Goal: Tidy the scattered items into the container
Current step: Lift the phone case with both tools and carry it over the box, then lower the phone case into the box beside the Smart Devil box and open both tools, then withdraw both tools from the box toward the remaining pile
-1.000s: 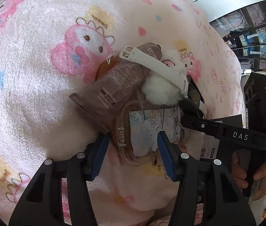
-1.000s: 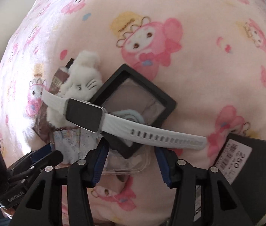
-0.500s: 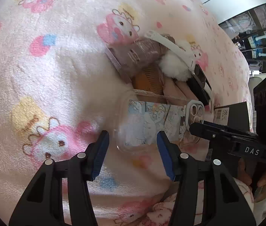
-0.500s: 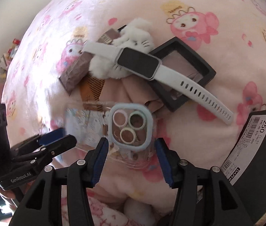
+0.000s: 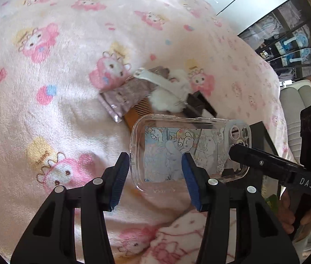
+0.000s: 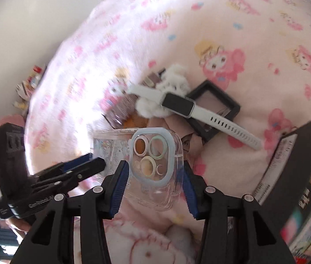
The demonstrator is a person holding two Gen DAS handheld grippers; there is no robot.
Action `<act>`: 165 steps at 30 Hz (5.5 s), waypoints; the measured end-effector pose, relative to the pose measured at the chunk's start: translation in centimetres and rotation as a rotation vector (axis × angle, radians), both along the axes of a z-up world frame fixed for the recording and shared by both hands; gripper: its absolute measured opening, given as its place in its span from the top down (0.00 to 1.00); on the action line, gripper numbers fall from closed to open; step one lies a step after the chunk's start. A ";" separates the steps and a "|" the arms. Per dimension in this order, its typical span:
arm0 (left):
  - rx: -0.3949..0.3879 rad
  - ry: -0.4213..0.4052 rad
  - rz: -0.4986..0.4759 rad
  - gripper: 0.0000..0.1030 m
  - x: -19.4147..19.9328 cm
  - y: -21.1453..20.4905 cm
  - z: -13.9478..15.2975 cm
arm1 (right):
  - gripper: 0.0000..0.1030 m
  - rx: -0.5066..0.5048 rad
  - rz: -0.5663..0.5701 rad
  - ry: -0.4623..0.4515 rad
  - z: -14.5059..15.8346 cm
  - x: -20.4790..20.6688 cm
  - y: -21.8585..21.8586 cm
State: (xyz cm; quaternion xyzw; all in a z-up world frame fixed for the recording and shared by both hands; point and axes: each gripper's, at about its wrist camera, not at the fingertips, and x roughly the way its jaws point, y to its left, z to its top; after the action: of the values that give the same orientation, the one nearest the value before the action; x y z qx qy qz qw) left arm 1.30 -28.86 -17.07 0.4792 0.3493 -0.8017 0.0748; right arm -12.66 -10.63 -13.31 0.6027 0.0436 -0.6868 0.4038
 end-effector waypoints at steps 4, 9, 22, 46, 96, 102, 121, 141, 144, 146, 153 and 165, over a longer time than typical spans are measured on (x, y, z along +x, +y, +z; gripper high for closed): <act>-0.024 0.079 -0.078 0.57 -1.9 3.4 4.5 | 0.58 -0.085 -0.062 0.075 4.4 2.0 3.6; -0.020 0.137 -0.263 0.57 -5.3 11.2 8.2 | 0.58 -0.123 -0.160 0.125 7.6 2.2 10.3; -0.009 -0.004 -0.709 0.57 -17.8 31.6 5.7 | 0.58 -0.016 -0.456 0.176 5.8 -0.8 28.8; 0.005 -0.122 -0.700 0.57 -21.9 34.5 -0.9 | 0.55 0.194 -0.464 0.116 -1.0 -6.1 31.3; 0.037 -0.153 -0.628 0.57 -21.1 30.7 -1.0 | 0.60 0.168 -0.450 0.043 -0.9 -4.8 29.8; -0.005 -0.153 -0.638 0.57 -20.7 30.9 -0.6 | 0.59 0.219 -0.386 -0.037 -2.7 -3.2 29.8; -0.028 -0.167 -0.718 0.57 -21.4 33.1 -1.5 | 0.61 0.179 -0.503 0.014 -0.2 -2.8 33.0; 0.109 -0.055 -0.639 0.53 -23.2 32.9 -1.6 | 0.60 0.184 -0.537 0.050 0.4 -5.7 31.5; 0.107 -0.052 -0.629 0.53 -22.9 32.7 -1.0 | 0.60 0.183 -0.565 0.080 1.2 -5.1 31.8; 0.058 -0.031 -0.636 0.53 -21.7 32.5 0.2 | 0.60 0.184 -0.579 0.114 1.6 -4.5 31.5; -0.074 0.083 -0.686 0.52 -18.5 34.1 4.1 | 0.59 0.202 -0.650 0.228 3.7 -1.4 31.8; -0.196 0.233 -0.664 0.51 -8.5 32.0 10.6 | 0.58 0.147 -0.652 0.382 9.3 6.4 29.4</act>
State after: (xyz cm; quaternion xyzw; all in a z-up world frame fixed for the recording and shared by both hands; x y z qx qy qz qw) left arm -7.21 3.12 -6.48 0.4626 0.1023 -0.8612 -0.1840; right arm -6.23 18.72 -4.02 0.4736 -0.0269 -0.8741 0.1048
